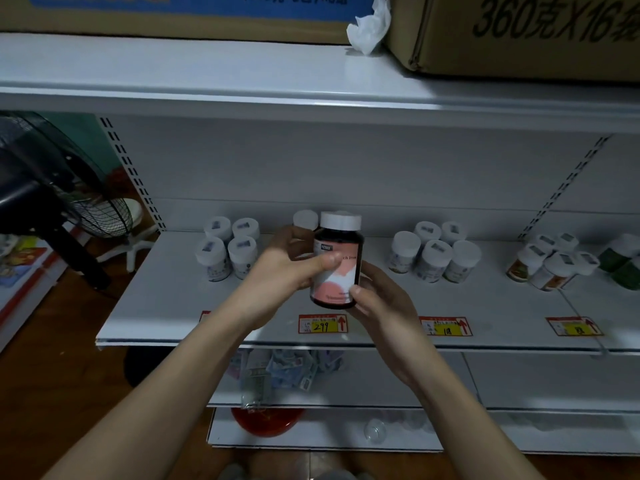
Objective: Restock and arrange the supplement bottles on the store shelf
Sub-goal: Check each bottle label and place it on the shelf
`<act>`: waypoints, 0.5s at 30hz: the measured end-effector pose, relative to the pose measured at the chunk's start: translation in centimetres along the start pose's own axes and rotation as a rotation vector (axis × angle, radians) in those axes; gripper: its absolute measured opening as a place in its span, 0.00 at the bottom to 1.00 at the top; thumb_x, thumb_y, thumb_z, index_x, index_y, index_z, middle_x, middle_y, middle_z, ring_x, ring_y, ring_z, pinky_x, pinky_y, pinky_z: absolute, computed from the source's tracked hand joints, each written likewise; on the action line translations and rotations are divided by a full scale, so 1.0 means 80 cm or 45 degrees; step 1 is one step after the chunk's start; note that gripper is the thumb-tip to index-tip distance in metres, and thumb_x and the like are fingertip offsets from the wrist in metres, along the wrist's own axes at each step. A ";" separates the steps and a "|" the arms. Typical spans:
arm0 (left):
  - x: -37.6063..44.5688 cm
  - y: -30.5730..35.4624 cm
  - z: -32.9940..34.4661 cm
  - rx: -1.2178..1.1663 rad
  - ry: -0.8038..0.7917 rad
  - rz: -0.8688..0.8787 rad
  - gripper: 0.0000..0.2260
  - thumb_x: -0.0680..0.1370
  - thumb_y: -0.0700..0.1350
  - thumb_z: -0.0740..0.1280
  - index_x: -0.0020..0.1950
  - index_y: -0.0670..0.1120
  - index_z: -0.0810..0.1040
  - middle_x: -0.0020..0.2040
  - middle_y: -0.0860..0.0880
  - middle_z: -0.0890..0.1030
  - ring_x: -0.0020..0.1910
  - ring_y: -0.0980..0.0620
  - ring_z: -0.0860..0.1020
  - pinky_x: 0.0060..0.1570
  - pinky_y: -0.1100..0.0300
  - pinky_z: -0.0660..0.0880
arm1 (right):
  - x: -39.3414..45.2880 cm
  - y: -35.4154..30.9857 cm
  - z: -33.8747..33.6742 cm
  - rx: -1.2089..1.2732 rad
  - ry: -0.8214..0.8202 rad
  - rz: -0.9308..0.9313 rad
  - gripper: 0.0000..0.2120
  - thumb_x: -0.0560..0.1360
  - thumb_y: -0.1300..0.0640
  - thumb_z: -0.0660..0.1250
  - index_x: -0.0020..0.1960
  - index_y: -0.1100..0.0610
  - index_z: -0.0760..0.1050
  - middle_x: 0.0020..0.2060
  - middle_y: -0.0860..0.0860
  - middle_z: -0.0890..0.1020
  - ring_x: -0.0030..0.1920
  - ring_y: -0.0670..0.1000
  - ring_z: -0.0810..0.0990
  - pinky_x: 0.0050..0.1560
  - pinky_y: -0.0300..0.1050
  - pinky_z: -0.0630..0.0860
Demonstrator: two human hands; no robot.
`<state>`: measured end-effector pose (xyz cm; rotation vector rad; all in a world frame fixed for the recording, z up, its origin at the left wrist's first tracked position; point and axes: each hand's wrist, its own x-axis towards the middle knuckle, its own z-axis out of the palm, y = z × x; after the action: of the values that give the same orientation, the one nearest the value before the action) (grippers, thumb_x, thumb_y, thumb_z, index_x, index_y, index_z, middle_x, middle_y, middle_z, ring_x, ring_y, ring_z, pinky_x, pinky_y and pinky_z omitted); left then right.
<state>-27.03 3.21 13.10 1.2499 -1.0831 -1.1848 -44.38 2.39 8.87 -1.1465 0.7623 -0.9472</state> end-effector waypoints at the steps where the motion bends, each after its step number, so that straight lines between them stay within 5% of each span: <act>1: -0.001 0.000 0.002 -0.020 -0.030 0.007 0.15 0.74 0.42 0.73 0.58 0.47 0.75 0.52 0.52 0.85 0.54 0.53 0.84 0.48 0.57 0.82 | -0.002 -0.001 0.000 -0.073 0.052 -0.034 0.23 0.74 0.58 0.66 0.69 0.56 0.73 0.60 0.51 0.83 0.61 0.51 0.81 0.63 0.48 0.77; 9: -0.004 0.006 0.021 0.079 -0.074 0.045 0.27 0.68 0.50 0.79 0.64 0.48 0.76 0.55 0.48 0.84 0.52 0.54 0.84 0.45 0.58 0.82 | -0.009 -0.005 -0.001 -0.602 0.380 -0.259 0.28 0.69 0.57 0.79 0.65 0.47 0.72 0.58 0.42 0.78 0.57 0.38 0.77 0.54 0.34 0.76; 11: -0.003 0.004 0.021 -0.025 -0.065 0.026 0.25 0.69 0.48 0.78 0.64 0.48 0.76 0.57 0.50 0.83 0.55 0.51 0.83 0.47 0.53 0.82 | -0.013 -0.006 -0.003 -0.432 0.299 -0.245 0.22 0.73 0.57 0.75 0.64 0.49 0.72 0.58 0.45 0.79 0.57 0.38 0.78 0.53 0.33 0.76; 15: -0.007 0.001 0.027 -0.245 -0.070 -0.033 0.19 0.72 0.45 0.71 0.61 0.45 0.75 0.50 0.52 0.86 0.54 0.50 0.84 0.48 0.53 0.83 | -0.017 -0.008 -0.014 0.136 0.113 -0.063 0.20 0.78 0.51 0.67 0.67 0.55 0.72 0.61 0.53 0.82 0.62 0.53 0.81 0.59 0.50 0.79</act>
<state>-29.21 3.54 13.26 1.0913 -0.9704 -1.3170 -46.07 3.09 9.22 -1.0395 0.7484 -1.0730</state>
